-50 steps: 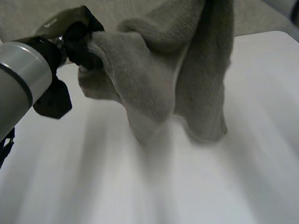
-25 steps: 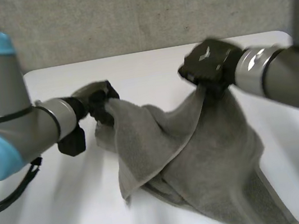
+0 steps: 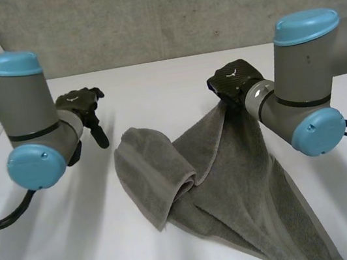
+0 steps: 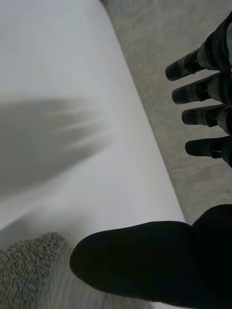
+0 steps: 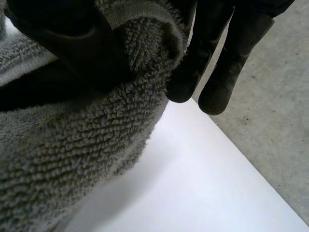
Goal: Fold the laundry
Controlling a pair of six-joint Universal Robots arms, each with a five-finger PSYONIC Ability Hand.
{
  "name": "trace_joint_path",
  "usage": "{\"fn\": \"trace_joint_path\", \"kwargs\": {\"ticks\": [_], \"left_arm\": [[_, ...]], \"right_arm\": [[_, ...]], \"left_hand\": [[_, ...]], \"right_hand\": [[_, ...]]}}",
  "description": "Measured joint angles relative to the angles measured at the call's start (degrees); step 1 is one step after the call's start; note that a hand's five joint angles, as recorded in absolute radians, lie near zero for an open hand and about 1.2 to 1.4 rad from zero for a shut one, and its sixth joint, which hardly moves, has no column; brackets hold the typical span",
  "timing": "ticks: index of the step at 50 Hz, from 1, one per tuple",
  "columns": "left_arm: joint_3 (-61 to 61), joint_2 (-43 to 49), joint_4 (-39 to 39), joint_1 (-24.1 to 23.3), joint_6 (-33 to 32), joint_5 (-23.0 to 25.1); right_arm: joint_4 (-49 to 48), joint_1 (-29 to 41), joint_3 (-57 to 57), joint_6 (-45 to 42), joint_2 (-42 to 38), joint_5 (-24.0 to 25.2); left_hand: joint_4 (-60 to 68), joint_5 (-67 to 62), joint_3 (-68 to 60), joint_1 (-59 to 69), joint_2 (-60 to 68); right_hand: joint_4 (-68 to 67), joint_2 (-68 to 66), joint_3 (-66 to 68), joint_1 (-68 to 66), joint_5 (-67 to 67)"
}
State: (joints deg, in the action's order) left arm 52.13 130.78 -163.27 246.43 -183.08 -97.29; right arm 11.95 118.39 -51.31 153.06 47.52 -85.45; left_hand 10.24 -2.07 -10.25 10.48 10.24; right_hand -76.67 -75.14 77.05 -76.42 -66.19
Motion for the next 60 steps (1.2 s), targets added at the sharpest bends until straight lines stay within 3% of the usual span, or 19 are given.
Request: {"fn": "trace_joint_path", "kwargs": {"ticks": [6, 14, 27, 34, 43, 49, 60], "left_arm": [[11.76, -10.93, -3.06, -2.21, 0.09, 0.34], [26.72, -20.97, -8.23, -9.48, -0.01, 0.40], [34.19, -18.25, -17.93, -20.51, 0.44, -3.69], [33.16, -14.10, -23.26, -23.74, 0.32, -5.97], [29.01, -8.09, -25.20, -24.62, 0.09, -7.13], [26.53, -6.15, -25.16, -24.09, -0.15, -11.03], [27.29, -8.75, -24.10, -16.90, -1.01, -14.31]], "right_arm": [[-2.33, -0.34, -5.58, 1.22, 3.99, 0.19], [-5.09, -0.37, -13.42, 1.04, 9.86, 0.61], [-7.92, -0.35, -22.05, 0.78, 14.66, 1.07], [-9.93, -0.35, -25.66, 0.66, 15.62, 1.14], [-10.93, -0.35, -27.26, 0.45, 15.73, 1.17], [-10.94, -0.55, -27.23, 0.21, 15.69, 1.24], [-10.86, -2.34, -26.75, 0.12, 15.56, 1.93]], "left_hand": [[0.00, 0.00, 0.04, 0.00, -0.01], [0.27, 0.00, -0.26, 0.19, 0.24], [0.33, 0.00, -0.33, 0.19, 0.36], [0.62, 0.00, -0.63, 0.23, 0.68], [2.59, -0.24, -2.60, 2.37, 2.64], [5.27, -3.59, -5.28, 5.10, 5.36], [7.27, -5.65, -7.29, 7.11, 7.37]], "right_hand": [[0.00, 0.00, 0.00, -0.01, 0.00], [0.00, 0.00, 0.11, -0.01, 0.00], [0.00, 0.00, 0.11, -0.01, 0.00], [0.00, 0.00, 0.11, -0.01, 0.00], [0.00, 0.00, 0.11, -0.01, 0.00], [0.00, 0.00, 0.11, -0.01, 0.00], [0.00, 0.00, 0.10, -0.01, 0.00]]}}
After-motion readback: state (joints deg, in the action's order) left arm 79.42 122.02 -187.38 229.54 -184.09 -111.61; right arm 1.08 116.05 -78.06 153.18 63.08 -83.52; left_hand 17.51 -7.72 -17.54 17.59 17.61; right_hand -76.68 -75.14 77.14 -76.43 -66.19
